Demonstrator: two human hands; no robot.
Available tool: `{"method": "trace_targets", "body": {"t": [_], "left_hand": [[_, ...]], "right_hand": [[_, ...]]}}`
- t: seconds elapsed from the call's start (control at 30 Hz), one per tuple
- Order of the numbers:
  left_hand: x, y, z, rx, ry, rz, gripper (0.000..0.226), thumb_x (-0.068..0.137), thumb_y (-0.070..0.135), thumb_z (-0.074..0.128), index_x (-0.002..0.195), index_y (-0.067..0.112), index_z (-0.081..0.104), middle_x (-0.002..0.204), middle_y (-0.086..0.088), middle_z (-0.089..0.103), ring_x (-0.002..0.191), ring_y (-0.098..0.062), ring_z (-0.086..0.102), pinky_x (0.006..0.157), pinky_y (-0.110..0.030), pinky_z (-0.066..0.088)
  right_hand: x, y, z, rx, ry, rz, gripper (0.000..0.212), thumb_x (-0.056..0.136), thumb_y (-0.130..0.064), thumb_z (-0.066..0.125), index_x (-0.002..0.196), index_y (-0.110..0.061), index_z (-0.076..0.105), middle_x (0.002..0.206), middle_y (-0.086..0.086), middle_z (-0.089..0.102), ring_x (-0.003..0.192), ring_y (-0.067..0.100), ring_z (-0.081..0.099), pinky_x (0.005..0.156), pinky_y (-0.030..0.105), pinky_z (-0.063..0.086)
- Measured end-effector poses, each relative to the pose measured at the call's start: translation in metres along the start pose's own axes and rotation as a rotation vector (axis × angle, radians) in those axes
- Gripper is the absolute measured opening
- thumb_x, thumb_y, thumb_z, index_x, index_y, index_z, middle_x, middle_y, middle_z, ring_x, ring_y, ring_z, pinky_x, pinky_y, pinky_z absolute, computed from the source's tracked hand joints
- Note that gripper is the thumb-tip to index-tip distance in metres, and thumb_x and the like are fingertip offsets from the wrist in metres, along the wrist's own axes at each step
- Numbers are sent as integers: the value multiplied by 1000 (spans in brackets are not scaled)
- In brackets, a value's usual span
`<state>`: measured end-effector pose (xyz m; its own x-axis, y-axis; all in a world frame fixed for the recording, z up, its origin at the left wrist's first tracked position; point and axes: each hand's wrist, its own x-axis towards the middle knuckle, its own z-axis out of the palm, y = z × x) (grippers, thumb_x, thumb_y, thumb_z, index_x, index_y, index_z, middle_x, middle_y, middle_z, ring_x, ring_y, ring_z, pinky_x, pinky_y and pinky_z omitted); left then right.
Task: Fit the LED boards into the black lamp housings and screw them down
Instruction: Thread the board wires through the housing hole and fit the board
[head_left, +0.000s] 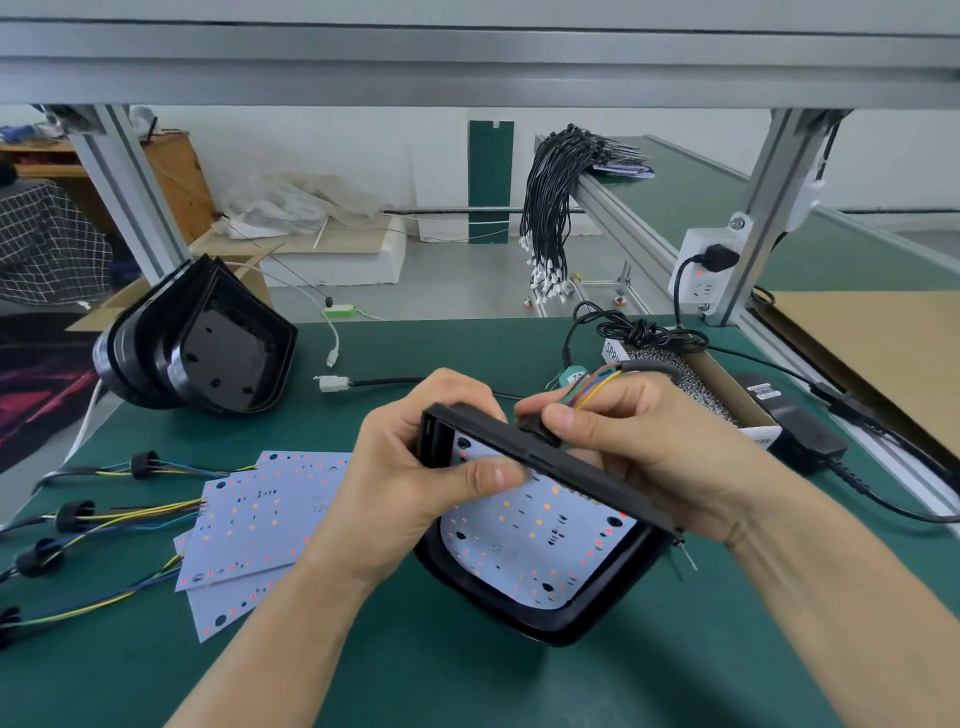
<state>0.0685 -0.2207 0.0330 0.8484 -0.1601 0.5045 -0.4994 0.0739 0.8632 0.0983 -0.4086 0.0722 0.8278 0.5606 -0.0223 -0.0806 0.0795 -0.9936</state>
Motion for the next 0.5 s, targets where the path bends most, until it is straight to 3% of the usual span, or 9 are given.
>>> {"method": "trace_targets", "body": {"t": [0.2,0.37,0.5], "left_hand": [[-1,-3,1,22,33,21,23,62,26,82,75,18,64,79,10,55,73,-11,51,71,-16,40],[-1,-4,1,3,32,50,30,64,41,83,76,20,65,80,11,55,74,-11,51,72,-17,41],[6,-13,-11,-177,55,-98,39,51,37,91,77,17,69,83,-1,65,80,-20,60,75,-27,50]], "right_hand": [[-3,6,1,-10,28,-8,24,65,-24,71,78,-5,77,95,-7,75,80,4,68,65,15,51],[-4,9,4,7,9,31,24,63,-29,73,85,-21,78,86,-1,73,80,17,62,74,26,48],[10,2,8,-37,-25,31,20,70,-30,70,84,-17,76,91,5,70,85,16,63,79,26,47]]}}
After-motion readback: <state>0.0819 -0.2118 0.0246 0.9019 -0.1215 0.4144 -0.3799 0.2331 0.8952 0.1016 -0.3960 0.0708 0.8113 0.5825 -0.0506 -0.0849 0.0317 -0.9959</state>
